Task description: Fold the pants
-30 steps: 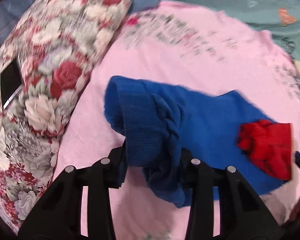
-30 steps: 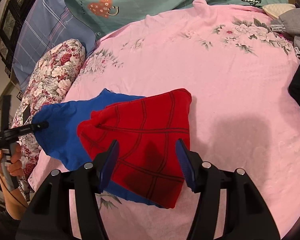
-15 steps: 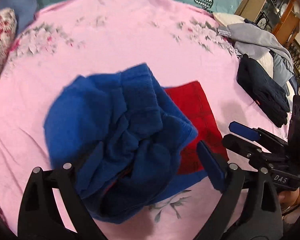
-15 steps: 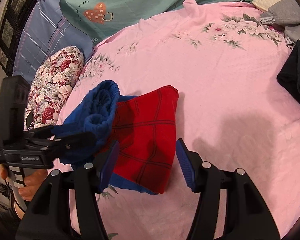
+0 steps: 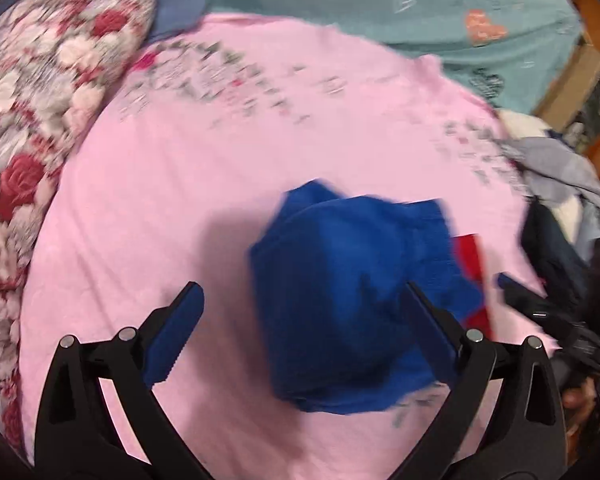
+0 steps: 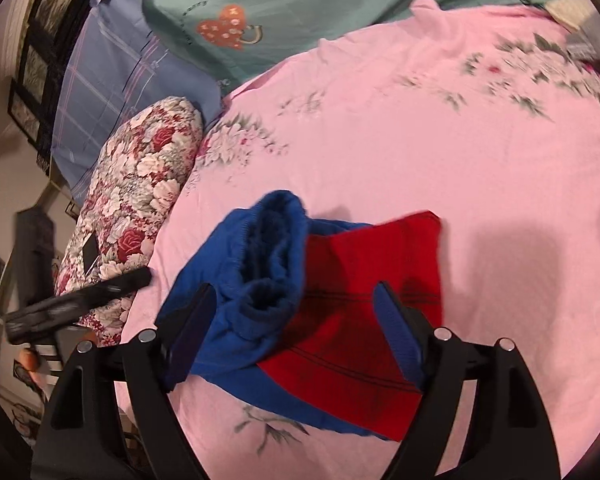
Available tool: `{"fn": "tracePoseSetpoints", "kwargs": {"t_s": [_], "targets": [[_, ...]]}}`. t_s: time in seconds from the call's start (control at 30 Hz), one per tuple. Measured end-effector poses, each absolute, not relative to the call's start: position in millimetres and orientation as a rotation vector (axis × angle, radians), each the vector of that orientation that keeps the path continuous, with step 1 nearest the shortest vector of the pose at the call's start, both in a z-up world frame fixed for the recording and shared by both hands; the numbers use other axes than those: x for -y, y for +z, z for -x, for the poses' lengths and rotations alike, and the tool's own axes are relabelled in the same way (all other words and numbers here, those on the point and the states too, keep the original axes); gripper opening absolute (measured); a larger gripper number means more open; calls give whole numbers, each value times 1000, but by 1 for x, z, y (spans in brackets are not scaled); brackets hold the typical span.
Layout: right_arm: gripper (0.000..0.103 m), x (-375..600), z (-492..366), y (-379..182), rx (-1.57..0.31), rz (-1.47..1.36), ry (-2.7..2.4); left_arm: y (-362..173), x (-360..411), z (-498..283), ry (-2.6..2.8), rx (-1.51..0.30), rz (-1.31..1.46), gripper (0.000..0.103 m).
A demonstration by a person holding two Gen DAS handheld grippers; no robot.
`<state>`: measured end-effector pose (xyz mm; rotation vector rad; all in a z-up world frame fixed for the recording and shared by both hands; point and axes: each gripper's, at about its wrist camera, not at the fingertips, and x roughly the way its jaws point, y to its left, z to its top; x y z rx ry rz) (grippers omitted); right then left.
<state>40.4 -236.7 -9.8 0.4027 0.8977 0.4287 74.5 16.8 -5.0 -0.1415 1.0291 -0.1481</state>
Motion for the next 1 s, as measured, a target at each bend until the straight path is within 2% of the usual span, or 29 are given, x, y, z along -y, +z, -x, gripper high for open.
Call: {"fn": "tracePoseSetpoints", "kwargs": {"t_s": [0.13, 0.3, 0.37, 0.43, 0.47, 0.5, 0.53, 0.57, 0.6, 0.63, 0.73, 0.8, 0.87, 0.93, 1.0], "targets": [[81, 214, -45, -4, -907, -331, 434, -37, -32, -84, -81, -1104, 166, 99], [81, 181, -41, 6, -855, -174, 495, -39, -48, -81, -79, -1093, 203, 99], [74, 170, -46, 6, -854, -135, 520, -34, -54, -79, -71, -1080, 208, 99], [55, 161, -55, 1, -882, -105, 531, -33, -59, -79, -71, -1073, 220, 99], [53, 158, -62, -5, -910, -97, 524, -35, -60, -81, -70, -1079, 220, 99], [44, 156, -69, -11, -932, -98, 513, -37, -60, -83, -67, -1087, 219, 99], [29, 156, -74, -16, -944, -103, 507, -41, -60, -84, -62, -1095, 218, 99], [26, 157, -80, -21, -957, -126, 508, -44, -60, -85, -59, -1103, 217, 99], [14, 161, -84, -23, -974, -161, 530, -48, -61, -86, -54, -1114, 217, 99], [12, 165, -85, -21, -980, -182, 550, -52, -62, -86, -52, -1125, 216, 99], [12, 189, -73, 9, -888, -239, 576, -59, -61, -86, -55, -1138, 201, 99], [12, 203, -75, 14, -889, -294, 571, -63, -58, -87, -50, -1148, 186, 99], [20, 206, -84, -3, -953, -269, 513, -70, -52, -89, -58, -1168, 185, 99], [48, 203, -91, -27, -1064, -245, 453, -80, -40, -92, -67, -1193, 152, 99], [51, 208, -87, -35, -1064, -272, 456, -84, -29, -91, -65, -1196, 105, 99]]}}
